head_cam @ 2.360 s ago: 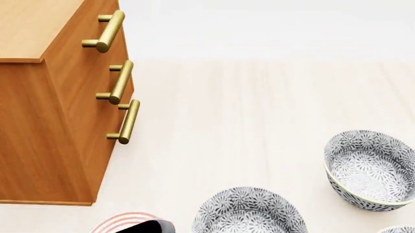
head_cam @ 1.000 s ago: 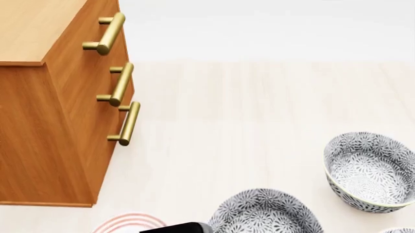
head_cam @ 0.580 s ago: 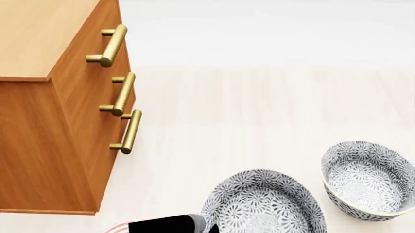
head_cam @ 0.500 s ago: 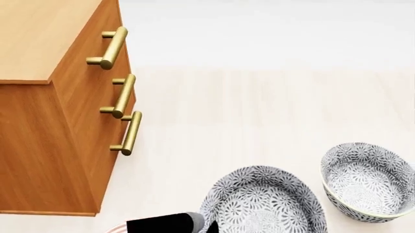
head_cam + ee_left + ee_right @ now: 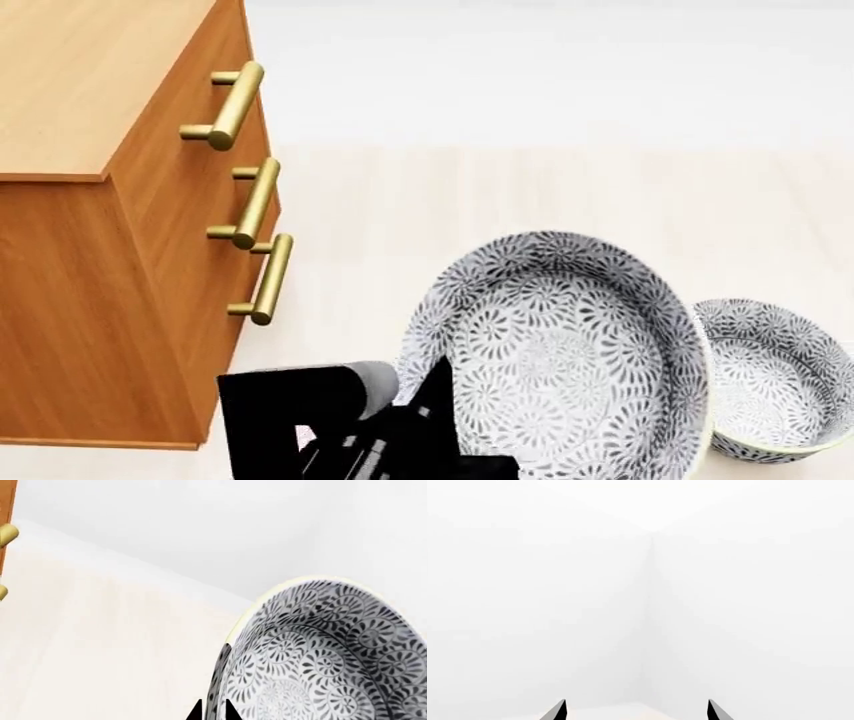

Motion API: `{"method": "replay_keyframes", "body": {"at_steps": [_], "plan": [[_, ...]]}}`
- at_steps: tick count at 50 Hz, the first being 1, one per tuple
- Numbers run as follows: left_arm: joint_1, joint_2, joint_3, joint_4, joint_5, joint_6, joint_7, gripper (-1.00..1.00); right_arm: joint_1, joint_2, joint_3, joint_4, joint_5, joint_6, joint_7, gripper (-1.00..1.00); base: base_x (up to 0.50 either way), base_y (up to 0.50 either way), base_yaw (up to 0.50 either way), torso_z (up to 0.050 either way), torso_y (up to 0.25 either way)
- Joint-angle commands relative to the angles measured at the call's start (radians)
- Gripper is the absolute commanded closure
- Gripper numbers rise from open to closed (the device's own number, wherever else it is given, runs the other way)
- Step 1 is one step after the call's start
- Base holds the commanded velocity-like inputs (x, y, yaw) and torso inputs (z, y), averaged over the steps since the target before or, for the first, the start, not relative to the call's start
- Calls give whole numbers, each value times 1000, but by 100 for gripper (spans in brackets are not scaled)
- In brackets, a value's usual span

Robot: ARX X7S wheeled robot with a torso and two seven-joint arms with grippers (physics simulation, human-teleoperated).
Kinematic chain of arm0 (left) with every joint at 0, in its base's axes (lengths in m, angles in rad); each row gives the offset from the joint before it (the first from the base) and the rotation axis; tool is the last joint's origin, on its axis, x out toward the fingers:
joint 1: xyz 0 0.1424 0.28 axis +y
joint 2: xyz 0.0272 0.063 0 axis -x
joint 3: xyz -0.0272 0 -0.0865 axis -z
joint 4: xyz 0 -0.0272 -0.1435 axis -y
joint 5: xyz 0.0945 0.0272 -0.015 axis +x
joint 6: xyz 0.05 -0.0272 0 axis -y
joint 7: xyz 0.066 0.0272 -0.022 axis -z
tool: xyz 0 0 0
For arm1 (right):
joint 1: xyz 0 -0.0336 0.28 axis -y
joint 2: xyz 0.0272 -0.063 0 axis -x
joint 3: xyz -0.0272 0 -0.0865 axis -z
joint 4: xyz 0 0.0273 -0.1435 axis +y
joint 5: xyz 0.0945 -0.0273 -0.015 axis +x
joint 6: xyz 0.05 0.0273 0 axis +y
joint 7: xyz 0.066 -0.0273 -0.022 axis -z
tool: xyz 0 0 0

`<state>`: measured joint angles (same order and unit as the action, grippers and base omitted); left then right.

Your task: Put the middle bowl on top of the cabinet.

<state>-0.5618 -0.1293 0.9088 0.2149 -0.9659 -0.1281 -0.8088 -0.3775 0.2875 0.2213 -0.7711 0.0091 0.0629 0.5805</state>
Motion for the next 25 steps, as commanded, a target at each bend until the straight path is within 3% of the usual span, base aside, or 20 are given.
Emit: {"method": "replay_keyframes", "body": {"at_steps": [1,17,25], "plan": [[-135,-26,-20,135,-11,-59,-42,100,16,4,-8,-4,-2,13,4,-100,0,0,0,42,182],[-425,-80,-152,231,-106,-201,-219,100,24,3,-23,-3,-12,19,14,-100,0,0,0,3,4],[-560,-115,-242,208,-324,-308,-336,100,34,-1,-45,1,-24,22,18,-100,0,0,0,0,0]]}}
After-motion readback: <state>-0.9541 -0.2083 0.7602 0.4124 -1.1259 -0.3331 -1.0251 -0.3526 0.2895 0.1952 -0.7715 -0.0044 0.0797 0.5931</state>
